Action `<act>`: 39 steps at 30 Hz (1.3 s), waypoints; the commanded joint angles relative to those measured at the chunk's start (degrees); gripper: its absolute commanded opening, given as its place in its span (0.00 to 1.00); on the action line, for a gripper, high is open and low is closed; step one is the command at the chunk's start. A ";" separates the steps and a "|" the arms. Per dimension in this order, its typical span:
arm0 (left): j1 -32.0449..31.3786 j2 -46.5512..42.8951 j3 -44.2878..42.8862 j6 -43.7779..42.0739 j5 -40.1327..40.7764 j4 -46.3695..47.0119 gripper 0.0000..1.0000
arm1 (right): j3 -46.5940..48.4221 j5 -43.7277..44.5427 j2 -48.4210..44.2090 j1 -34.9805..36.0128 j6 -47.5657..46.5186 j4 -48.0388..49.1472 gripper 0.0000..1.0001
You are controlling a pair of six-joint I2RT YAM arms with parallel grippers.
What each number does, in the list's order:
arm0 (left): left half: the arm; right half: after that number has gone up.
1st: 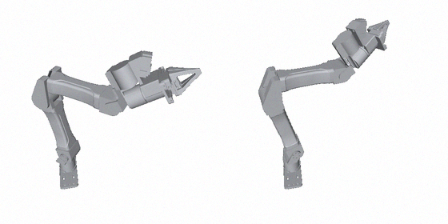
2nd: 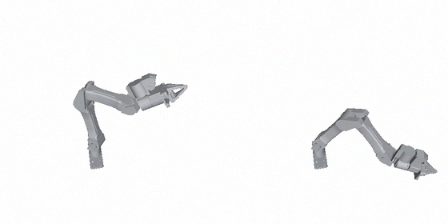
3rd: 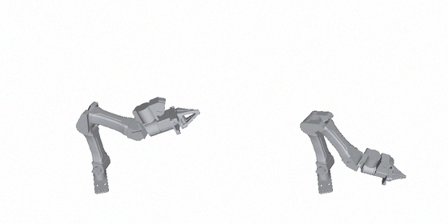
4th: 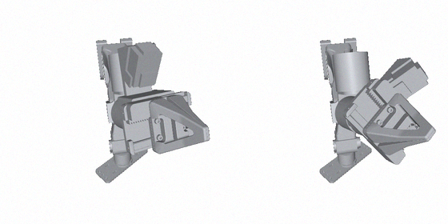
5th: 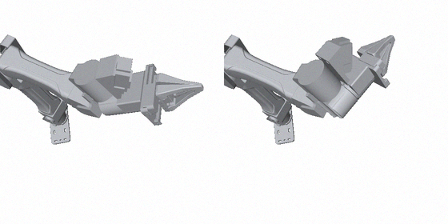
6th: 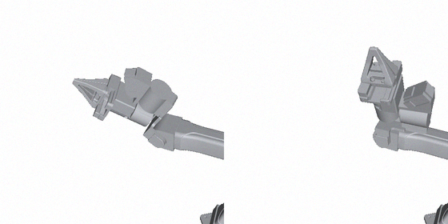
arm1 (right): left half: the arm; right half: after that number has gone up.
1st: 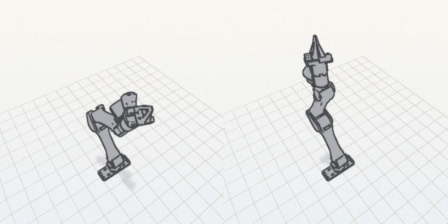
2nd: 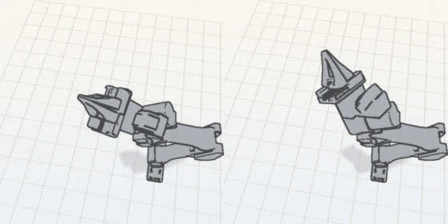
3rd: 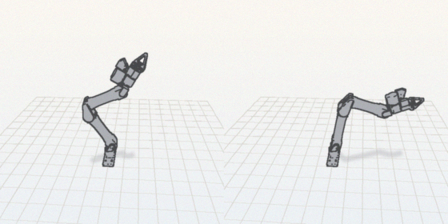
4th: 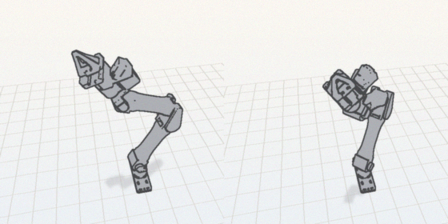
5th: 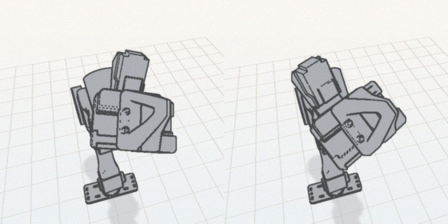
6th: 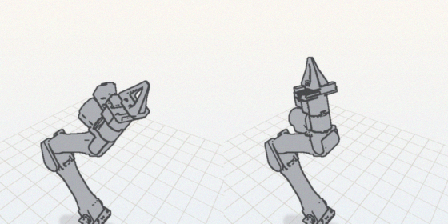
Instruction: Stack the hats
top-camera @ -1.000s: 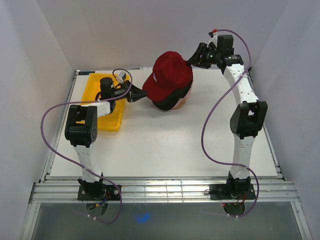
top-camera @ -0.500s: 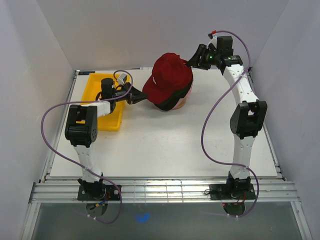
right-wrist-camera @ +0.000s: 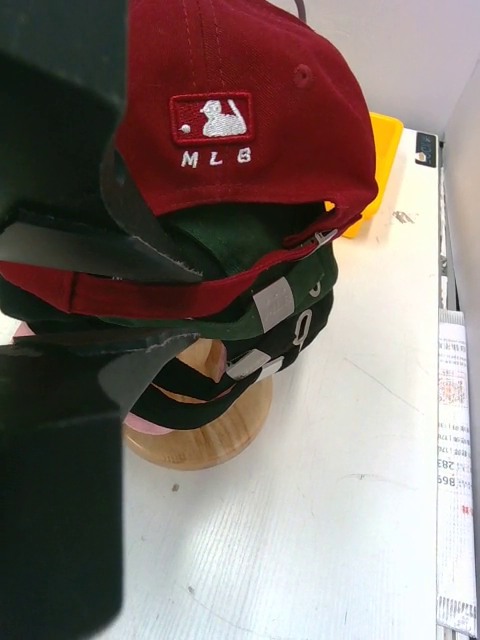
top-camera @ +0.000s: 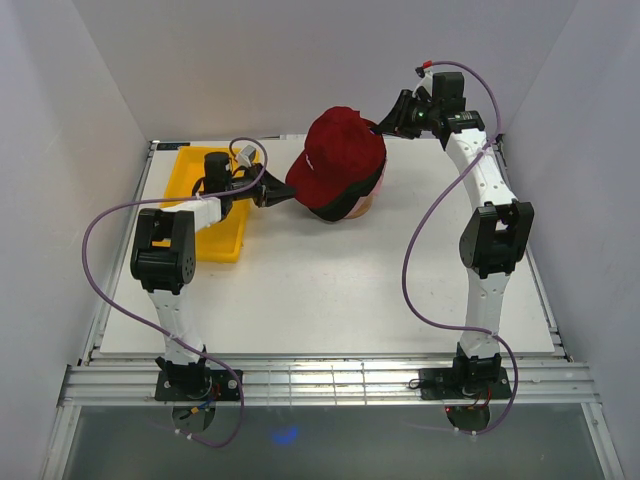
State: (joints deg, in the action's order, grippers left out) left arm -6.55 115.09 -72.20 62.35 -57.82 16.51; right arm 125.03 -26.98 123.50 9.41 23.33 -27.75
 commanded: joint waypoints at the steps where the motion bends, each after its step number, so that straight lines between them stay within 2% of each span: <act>1: -0.57 0.58 -1.88 -3.54 4.03 -5.25 0.00 | 2.06 1.14 0.77 0.35 -0.92 0.85 0.30; 13: -2.77 3.21 -9.35 -11.71 14.39 -23.70 0.00 | -0.66 3.86 0.25 0.79 -1.71 1.20 0.22; 19: -4.53 3.39 -10.85 -14.62 19.49 -29.59 0.00 | -3.13 5.45 -0.63 0.79 -2.24 1.65 0.20; 28: -7.34 1.98 -10.67 -16.38 25.74 -32.68 0.00 | -4.80 7.03 -0.98 0.70 -3.12 1.12 0.16; 39: -5.85 -4.07 -6.90 -15.07 29.43 -34.18 0.00 | -2.52 6.42 -1.25 0.70 -3.38 0.76 0.20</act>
State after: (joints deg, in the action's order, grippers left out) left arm -13.58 117.12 -80.73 46.74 -30.28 -16.86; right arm 120.92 -21.74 123.74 10.26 21.78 -26.87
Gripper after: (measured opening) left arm 0.138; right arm 0.199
